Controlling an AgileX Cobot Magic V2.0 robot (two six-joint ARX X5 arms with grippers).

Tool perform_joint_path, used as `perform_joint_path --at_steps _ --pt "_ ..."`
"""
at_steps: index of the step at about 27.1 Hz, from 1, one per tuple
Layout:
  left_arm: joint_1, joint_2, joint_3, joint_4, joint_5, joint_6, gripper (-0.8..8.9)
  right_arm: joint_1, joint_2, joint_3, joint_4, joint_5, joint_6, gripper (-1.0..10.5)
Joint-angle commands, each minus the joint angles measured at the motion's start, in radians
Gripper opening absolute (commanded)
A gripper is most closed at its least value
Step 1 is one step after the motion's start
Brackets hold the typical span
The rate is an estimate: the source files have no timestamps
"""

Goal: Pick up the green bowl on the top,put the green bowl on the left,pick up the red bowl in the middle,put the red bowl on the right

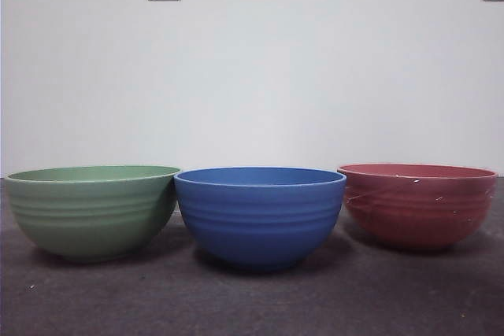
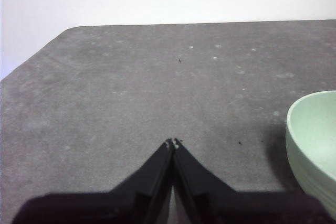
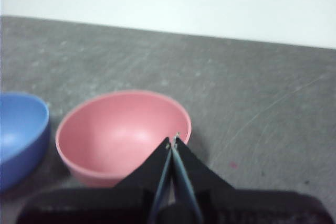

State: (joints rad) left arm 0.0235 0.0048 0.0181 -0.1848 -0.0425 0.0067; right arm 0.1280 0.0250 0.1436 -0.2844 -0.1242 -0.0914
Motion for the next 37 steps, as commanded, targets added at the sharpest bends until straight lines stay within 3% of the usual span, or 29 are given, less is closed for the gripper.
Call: perform_joint_path --at_steps 1,5,13,19,37 --pt "0.003 -0.001 -0.016 0.005 -0.003 -0.007 -0.01 -0.008 -0.023 -0.069 0.079 -0.011 -0.01 0.0" --pt "0.003 -0.001 -0.016 0.005 -0.003 -0.007 -0.01 -0.007 -0.024 -0.13 0.156 -0.011 -0.003 0.0" --pt "0.003 -0.001 -0.016 0.005 -0.003 -0.007 -0.01 -0.006 -0.024 -0.137 0.112 -0.008 -0.001 0.0" --pt "0.003 -0.001 -0.016 0.005 -0.003 -0.007 -0.01 -0.002 -0.024 -0.137 0.115 -0.007 0.121 0.0" --pt "0.003 -0.001 -0.016 0.005 -0.003 -0.007 -0.01 -0.002 -0.02 -0.137 0.115 -0.004 0.12 0.0"
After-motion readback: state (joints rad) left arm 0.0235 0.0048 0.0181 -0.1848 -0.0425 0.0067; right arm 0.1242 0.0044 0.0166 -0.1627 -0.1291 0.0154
